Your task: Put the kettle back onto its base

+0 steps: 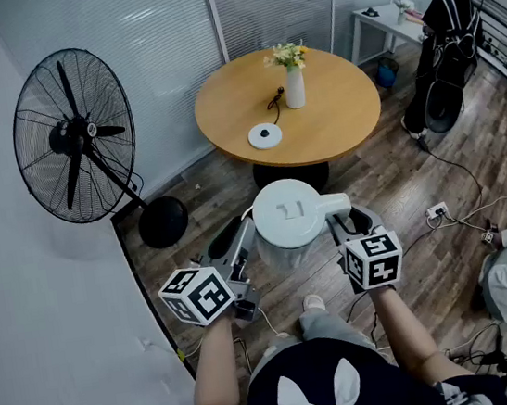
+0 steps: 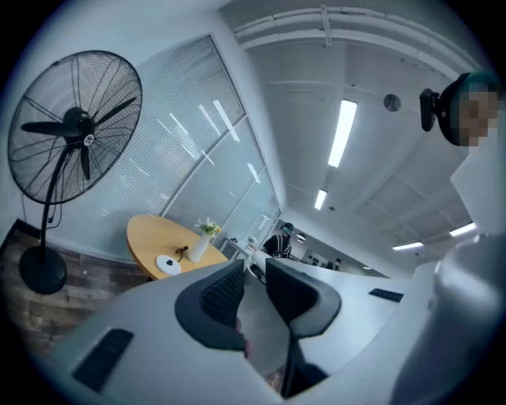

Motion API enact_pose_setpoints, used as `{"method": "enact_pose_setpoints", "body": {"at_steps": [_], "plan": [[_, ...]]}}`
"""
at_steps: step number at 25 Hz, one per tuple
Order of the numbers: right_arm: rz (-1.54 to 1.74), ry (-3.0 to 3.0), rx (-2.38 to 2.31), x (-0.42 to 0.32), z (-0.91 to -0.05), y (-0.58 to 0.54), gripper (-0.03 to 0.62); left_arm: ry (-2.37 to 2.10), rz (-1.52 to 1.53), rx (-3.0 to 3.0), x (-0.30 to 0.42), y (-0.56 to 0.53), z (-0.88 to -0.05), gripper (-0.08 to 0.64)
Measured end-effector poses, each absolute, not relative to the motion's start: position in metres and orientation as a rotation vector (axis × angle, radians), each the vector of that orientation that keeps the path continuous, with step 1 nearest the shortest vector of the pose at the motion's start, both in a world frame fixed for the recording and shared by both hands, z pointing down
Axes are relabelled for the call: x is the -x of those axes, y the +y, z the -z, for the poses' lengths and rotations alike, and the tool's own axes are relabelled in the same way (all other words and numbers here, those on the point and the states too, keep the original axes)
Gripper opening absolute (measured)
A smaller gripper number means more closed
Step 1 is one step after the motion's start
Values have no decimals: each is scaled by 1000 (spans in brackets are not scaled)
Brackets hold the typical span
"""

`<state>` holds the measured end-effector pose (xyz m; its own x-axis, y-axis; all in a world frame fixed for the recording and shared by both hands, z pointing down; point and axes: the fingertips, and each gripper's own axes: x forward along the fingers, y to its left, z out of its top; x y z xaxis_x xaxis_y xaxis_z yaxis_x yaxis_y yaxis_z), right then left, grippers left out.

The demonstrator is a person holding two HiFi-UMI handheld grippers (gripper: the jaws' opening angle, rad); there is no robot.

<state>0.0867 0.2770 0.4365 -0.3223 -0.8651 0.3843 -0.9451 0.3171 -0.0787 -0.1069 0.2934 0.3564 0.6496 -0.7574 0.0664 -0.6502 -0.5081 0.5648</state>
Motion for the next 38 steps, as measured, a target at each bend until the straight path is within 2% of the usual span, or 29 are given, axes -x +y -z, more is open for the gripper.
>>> {"method": "enact_pose_setpoints", "body": {"at_steps": [38], "plan": [[-429, -2428, -1494, -135, -446, 98, 164, -1262, 281, -2224, 58, 136, -373, 92]]}}
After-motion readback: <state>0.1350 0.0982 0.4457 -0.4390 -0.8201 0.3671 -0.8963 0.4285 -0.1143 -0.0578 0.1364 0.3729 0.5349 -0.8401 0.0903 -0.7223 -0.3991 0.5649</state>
